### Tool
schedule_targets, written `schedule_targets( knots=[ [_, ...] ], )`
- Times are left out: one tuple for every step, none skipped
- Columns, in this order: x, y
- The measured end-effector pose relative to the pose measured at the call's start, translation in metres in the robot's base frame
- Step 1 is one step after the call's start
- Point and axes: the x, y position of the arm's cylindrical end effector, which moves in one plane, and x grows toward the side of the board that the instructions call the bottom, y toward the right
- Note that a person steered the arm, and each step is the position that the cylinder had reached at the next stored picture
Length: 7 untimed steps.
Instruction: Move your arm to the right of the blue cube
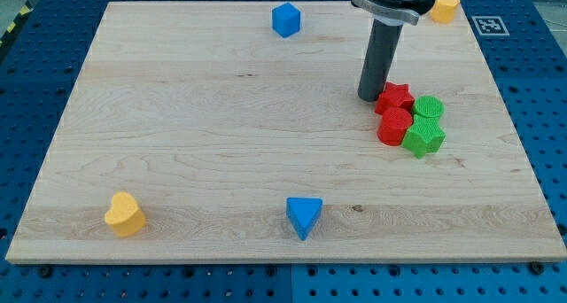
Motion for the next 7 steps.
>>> schedule_targets(
  knots=[
    [-0.025, -0.001],
    [-0.026, -0.001],
    [-0.029, -0.001],
    [-0.038, -0.001],
    [-0.045, -0.018],
    [-0.054, -0.019],
    [-0.055, -0.019]
  ],
)
